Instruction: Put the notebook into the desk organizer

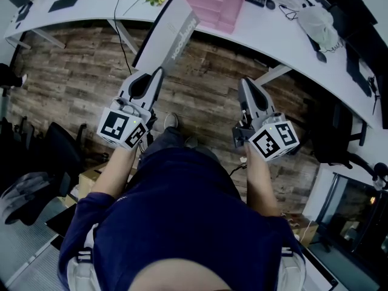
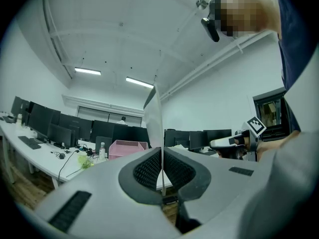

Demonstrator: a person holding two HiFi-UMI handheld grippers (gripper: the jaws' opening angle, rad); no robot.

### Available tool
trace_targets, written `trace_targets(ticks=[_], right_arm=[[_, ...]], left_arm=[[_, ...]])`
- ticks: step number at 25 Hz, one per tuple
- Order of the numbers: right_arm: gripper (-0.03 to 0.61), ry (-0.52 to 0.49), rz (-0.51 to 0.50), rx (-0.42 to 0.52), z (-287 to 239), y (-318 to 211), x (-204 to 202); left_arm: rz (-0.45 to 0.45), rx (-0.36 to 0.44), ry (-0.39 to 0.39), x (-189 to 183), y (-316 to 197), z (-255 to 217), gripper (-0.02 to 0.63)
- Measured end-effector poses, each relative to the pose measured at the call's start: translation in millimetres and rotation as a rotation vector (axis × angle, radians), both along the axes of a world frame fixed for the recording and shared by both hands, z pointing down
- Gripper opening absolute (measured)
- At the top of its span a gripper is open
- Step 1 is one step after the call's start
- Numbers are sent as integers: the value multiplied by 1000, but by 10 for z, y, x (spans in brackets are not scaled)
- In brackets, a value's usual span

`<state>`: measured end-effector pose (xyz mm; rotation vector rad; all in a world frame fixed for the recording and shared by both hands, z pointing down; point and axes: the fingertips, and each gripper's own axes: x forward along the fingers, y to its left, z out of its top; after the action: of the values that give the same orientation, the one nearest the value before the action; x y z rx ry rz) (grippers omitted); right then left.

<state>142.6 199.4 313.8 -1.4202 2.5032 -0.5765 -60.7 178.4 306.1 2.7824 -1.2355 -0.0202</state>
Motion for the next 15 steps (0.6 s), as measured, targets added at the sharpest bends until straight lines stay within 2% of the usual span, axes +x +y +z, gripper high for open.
trace_targets(ticks=[15], right_arm=[[5,13,-11,5,7,-203,94]], left_arm=[[-15,11,14,74,-222,15,35]])
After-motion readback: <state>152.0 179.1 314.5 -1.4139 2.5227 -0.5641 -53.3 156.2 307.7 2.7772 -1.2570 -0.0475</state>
